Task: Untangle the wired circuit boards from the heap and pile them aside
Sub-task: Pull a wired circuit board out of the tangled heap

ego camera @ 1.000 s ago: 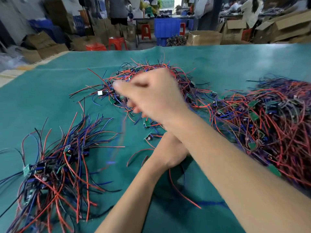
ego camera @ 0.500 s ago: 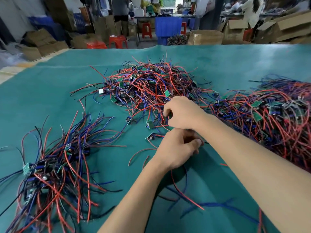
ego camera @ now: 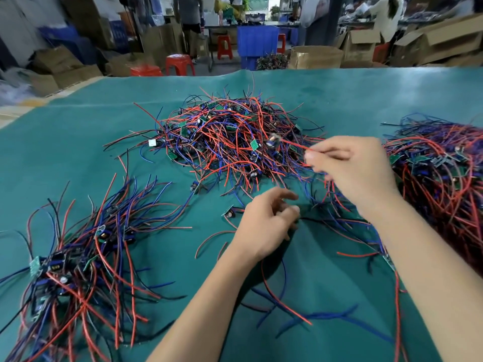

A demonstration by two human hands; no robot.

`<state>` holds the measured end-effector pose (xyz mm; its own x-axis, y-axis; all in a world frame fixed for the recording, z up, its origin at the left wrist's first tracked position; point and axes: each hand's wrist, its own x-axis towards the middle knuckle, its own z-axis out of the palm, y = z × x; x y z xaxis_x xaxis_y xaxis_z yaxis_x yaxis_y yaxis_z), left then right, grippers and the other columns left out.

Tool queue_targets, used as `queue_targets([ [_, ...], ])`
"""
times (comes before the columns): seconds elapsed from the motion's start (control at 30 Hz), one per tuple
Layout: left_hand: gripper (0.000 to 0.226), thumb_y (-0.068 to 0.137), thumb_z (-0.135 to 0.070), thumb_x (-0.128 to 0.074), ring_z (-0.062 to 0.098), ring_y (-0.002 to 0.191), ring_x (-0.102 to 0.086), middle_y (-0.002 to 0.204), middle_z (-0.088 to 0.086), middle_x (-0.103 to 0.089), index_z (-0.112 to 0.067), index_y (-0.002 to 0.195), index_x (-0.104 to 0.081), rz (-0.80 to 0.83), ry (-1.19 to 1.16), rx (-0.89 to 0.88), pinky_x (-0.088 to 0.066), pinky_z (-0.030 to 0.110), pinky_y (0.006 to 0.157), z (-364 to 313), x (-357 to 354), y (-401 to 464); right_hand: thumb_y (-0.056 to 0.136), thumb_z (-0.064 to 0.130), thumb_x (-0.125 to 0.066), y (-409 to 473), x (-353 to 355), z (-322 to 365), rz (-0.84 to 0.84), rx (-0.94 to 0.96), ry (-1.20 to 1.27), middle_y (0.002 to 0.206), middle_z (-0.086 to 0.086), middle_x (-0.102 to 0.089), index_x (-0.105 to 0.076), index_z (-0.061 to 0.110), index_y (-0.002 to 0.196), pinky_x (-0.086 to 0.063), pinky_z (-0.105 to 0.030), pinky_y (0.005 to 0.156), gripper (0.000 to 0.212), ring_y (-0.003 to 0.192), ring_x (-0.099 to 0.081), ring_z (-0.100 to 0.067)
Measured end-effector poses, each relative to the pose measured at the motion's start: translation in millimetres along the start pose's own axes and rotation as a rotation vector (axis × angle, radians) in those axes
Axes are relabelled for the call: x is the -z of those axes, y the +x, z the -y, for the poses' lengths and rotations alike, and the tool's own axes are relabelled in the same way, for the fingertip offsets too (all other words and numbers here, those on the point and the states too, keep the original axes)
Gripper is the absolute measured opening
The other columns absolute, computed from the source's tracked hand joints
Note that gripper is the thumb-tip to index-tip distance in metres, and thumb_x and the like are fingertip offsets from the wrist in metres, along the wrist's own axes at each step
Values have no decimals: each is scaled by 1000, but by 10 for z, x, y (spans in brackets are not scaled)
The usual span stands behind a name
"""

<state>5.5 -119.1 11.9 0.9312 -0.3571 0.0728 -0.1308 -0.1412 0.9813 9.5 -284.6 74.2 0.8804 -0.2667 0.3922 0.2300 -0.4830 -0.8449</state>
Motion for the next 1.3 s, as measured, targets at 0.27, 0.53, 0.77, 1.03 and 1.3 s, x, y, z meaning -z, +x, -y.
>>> queue_targets([
  [0.27, 34, 106, -27, -42, 16, 62, -62, 84, 8, -71, 0, 113, -62, -14, -423, 103, -47, 21, 50, -91, 46, 8, 88, 4, -76, -595, -24, -110, 76, -113, 111, 66, -2, -75, -77, 19, 73, -40, -16, 41, 21, 41, -62, -16],
  [0.53, 22, 101, -14, -51, 21, 67, -58, 76, 8, -66, -4, 94, -69, -42, -448, 122, -50, 27, 54, -58, 65, 9, 85, 17, -83, -725, -152, -112, 352, -55, 32, 60, -3, -72, -78, 16, 74, -47, -30, 47, 12, 40, -63, -19],
  [0.77, 46, 105, -18, -45, 9, 43, -36, 52, -2, -46, -27, 65, -67, 32, -183, 13, -30, 17, 43, -61, 3, -31, 78, 51, -71, -620, -130, -215, 24, -66, 69, 62, -4, -67, -70, 28, 77, -49, -33, 57, 23, 55, -63, -26],
  [1.03, 35, 105, -29, -47, 7, 46, -22, 49, -13, -30, -9, 87, -71, 129, -30, -39, -20, 21, 43, -72, 2, -58, 82, 41, -74, -577, -119, -309, 201, -155, 213, 73, 0, -70, -80, 33, 91, -47, -29, 48, 14, 63, -60, -13],
  [1.3, 44, 106, -28, -44, 11, 43, -21, 44, -11, -30, -8, 74, -68, 135, 23, -44, -19, 23, 42, -73, 15, -66, 91, 32, -73, -494, 31, -338, -194, 39, -76, 67, 10, -71, -78, 27, 85, -56, -34, 69, 9, 66, -67, -11],
])
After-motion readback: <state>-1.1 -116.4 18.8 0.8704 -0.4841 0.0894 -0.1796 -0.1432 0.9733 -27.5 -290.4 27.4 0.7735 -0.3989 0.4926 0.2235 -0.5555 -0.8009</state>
